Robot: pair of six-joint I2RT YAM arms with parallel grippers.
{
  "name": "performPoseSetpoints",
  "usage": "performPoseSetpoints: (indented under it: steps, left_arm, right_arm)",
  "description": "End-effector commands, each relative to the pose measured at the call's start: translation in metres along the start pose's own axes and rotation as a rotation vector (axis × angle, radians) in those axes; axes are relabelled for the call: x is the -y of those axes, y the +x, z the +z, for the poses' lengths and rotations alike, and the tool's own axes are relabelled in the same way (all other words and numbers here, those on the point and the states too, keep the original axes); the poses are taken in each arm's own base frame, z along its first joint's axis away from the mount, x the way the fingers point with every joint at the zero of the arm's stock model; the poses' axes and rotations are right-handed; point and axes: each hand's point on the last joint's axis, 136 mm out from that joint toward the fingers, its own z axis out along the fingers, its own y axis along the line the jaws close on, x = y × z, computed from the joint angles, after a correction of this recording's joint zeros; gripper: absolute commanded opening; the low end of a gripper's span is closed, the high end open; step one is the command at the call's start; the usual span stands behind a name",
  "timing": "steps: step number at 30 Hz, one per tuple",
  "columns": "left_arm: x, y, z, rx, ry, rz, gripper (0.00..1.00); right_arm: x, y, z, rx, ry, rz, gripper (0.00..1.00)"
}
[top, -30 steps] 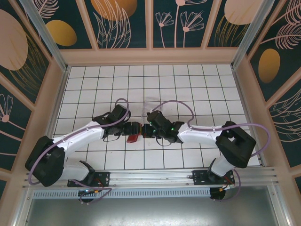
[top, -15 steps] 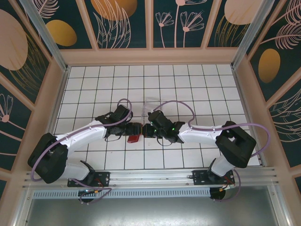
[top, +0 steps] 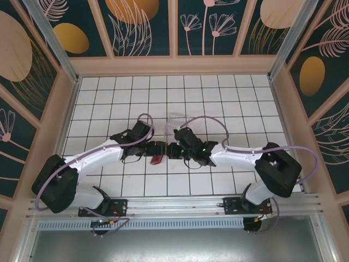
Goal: Take the credit cards out of the card holder
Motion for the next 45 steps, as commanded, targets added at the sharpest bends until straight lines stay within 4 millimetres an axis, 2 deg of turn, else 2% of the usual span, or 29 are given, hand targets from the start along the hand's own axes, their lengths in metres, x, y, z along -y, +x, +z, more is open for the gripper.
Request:
performPoseSetpoints:
  steps: [1,7,13,17,23,31,38,42,45]
  left_arm:
    - [0.02,0.0,-0.004,-0.013,0.079,0.061,0.77]
    - [0.015,0.0,-0.002,-0.014,0.056,0.07,0.7]
    - [0.022,0.004,-0.003,-0.028,0.098,0.091,0.74]
    - [0.014,0.004,0.0,-0.031,0.054,0.092,0.69]
    - [0.009,-0.007,-0.006,0.015,0.005,0.085,0.63]
    - [0.007,-0.014,-0.008,0.033,-0.023,0.088,0.65]
    - [-0.002,-0.011,-0.002,0.013,-0.067,0.086,0.55]
    - [-0.005,-0.009,0.001,0.003,-0.083,0.092,0.55]
    - [0.002,-0.013,-0.003,0.013,-0.06,0.102,0.58]
  right_arm:
    - [-0.022,-0.027,-0.012,0.103,-0.079,-0.016,0.0]
    - [-0.02,-0.03,-0.016,0.114,-0.07,-0.02,0.0]
    - [-0.018,-0.03,-0.015,0.114,-0.064,-0.018,0.0]
    - [-0.017,-0.031,-0.015,0.114,-0.06,-0.017,0.0]
    - [-0.002,-0.025,-0.011,0.094,-0.002,-0.008,0.0]
    - [0.023,-0.008,-0.004,0.037,0.084,-0.005,0.0]
    - [0.036,-0.002,-0.005,0.021,0.123,-0.004,0.0]
    - [0.042,-0.001,-0.006,0.018,0.132,0.004,0.0]
    - [0.043,-0.002,-0.006,0.018,0.128,0.006,0.0]
